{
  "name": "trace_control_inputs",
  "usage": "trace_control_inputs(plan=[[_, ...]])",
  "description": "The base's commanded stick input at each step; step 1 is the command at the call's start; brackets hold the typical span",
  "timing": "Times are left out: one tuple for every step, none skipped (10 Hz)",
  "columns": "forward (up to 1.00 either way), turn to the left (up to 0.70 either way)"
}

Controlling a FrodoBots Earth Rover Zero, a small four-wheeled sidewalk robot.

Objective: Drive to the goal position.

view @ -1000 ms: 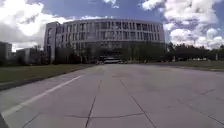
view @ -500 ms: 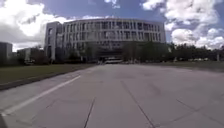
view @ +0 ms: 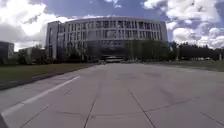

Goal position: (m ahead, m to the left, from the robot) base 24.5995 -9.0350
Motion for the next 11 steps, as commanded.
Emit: trace_control_inputs(plan=[[0.70, 0.00], [0.70, 0.00], [0.70, 0.00], [0.70, 0.00], [0.70, 0.00], [0.70, 0.00], [0.70, 0.00], [0.70, 0.00], [0.70, 0.00], [0.70, 0.00], [0.70, 0.00]])
